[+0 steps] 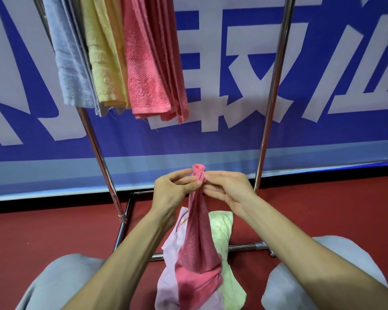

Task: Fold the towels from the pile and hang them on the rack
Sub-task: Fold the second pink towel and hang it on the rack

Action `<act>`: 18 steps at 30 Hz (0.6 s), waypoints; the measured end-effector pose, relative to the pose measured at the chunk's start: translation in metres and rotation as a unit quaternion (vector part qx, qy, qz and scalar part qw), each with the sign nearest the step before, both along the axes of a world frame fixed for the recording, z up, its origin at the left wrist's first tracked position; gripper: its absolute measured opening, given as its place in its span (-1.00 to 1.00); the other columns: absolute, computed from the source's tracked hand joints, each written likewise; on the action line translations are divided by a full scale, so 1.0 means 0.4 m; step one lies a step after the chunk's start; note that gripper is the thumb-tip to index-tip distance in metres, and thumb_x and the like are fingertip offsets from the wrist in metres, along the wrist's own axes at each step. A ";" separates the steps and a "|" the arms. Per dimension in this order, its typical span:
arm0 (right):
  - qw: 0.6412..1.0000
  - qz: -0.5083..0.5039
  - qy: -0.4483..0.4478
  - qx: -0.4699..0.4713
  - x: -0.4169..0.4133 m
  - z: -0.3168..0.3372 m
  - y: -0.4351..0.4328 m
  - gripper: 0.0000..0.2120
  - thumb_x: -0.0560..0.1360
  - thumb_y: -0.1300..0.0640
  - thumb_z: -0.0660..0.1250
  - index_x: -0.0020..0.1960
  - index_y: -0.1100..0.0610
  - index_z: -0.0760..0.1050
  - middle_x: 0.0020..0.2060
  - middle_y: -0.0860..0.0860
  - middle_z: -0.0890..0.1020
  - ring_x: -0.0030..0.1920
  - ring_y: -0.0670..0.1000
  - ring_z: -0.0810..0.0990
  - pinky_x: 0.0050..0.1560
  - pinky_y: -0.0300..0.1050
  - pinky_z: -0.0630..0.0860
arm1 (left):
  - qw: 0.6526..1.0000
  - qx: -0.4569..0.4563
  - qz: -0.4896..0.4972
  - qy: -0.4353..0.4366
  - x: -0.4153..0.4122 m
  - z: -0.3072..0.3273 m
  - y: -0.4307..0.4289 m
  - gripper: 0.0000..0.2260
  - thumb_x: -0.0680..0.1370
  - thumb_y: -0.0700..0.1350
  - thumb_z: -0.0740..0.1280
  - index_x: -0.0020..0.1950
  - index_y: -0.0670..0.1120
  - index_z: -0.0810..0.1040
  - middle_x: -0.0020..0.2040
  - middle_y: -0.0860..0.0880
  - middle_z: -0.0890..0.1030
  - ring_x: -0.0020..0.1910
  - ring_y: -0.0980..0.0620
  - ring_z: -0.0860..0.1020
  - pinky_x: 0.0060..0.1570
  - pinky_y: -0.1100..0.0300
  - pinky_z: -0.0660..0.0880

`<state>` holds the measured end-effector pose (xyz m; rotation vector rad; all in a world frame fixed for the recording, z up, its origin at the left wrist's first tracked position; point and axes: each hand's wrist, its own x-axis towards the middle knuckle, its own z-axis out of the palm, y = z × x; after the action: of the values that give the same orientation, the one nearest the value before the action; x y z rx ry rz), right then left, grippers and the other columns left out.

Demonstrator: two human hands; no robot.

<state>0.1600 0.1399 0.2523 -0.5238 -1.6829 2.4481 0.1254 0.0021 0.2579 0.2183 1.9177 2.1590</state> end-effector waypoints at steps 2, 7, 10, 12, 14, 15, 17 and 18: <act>1.000 -0.009 0.007 0.004 -0.003 0.002 0.003 -0.92 0.44 0.28 0.43 -0.07 0.25 0.63 -0.24 0.15 0.69 -0.28 0.01 0.69 -0.21 -0.18 0.64 | 0.999 -0.030 -0.027 0.012 -0.003 -0.002 -0.010 -0.47 0.38 -0.59 0.26 0.26 -0.19 0.47 -0.02 -0.13 0.69 -0.15 0.06 0.67 -0.26 0.35 0.55; 0.993 -0.010 0.032 0.117 -0.003 0.001 -0.012 -0.89 0.36 0.24 0.52 -0.13 0.21 0.65 -0.27 0.08 0.68 -0.25 -0.05 0.67 -0.10 -0.17 0.65 | 0.986 -0.136 -0.058 0.071 0.003 -0.004 -0.038 -0.32 0.32 -0.62 0.00 0.36 -0.18 0.36 -0.06 0.10 0.67 -0.16 0.37 0.59 0.06 0.29 0.50; 0.989 -0.016 0.038 0.142 -0.008 0.003 -0.012 -0.88 0.35 0.31 0.51 -0.12 0.25 0.64 -0.27 0.08 0.68 -0.28 -0.06 0.68 -0.14 -0.18 0.65 | 0.983 -0.155 -0.077 0.064 -0.001 -0.003 -0.054 -0.32 0.32 -0.60 0.00 0.37 -0.18 0.34 -0.01 0.12 0.69 0.02 0.24 0.57 0.20 0.20 0.40; 0.988 -0.004 0.040 0.147 -0.011 0.006 -0.007 -0.86 0.37 0.34 0.49 -0.08 0.29 0.63 -0.28 0.10 0.67 -0.30 -0.06 0.67 -0.17 -0.20 0.65 | 0.985 -0.135 -0.092 0.045 -0.001 0.001 -0.064 -0.36 0.34 -0.60 0.00 0.32 -0.16 0.36 0.05 0.03 0.69 0.07 0.19 0.58 0.00 0.35 0.40; 0.986 0.017 0.045 0.162 -0.013 0.007 -0.002 -0.87 0.39 0.35 0.46 -0.05 0.31 0.62 -0.26 0.12 0.68 -0.30 -0.06 0.67 -0.19 -0.22 0.64 | 0.990 -0.095 -0.096 0.028 -0.007 0.003 -0.078 -0.43 0.37 -0.59 0.05 0.25 -0.17 0.45 0.03 -0.04 0.69 -0.02 0.14 0.61 -0.12 0.37 0.46; 0.983 0.031 0.049 0.174 -0.013 0.008 0.001 -0.89 0.40 0.36 0.45 -0.07 0.29 0.63 -0.26 0.12 0.68 -0.30 -0.07 0.67 -0.21 -0.23 0.64 | 0.993 -0.079 -0.088 0.022 -0.011 0.008 -0.084 -0.48 0.38 -0.58 0.09 0.21 -0.17 0.50 0.00 -0.05 0.69 -0.06 0.11 0.62 -0.14 0.37 0.50; 0.974 0.062 0.066 0.208 -0.011 0.010 0.008 -0.91 0.42 0.37 0.43 -0.11 0.24 0.63 -0.26 0.11 0.68 -0.29 -0.08 0.67 -0.19 -0.23 0.63 | 0.993 -0.094 -0.051 0.051 -0.028 0.015 -0.100 -0.57 0.42 -0.52 0.23 0.13 -0.11 0.57 0.01 -0.02 0.67 0.00 0.02 0.60 -0.08 0.33 0.54; 0.967 0.078 0.081 0.229 -0.009 0.013 0.011 -0.90 0.43 0.39 0.41 -0.10 0.24 0.64 -0.26 0.09 0.68 -0.27 -0.08 0.66 -0.17 -0.22 0.63 | 0.984 -0.144 -0.041 0.097 -0.039 0.018 -0.109 -0.59 0.42 -0.45 0.34 0.14 -0.05 0.56 0.06 0.02 0.63 0.08 0.01 0.56 -0.04 0.31 0.52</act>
<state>0.1564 0.1444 0.2576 -0.1305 -2.1889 2.0144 0.1099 -0.0414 0.2650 0.4575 2.2545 1.8390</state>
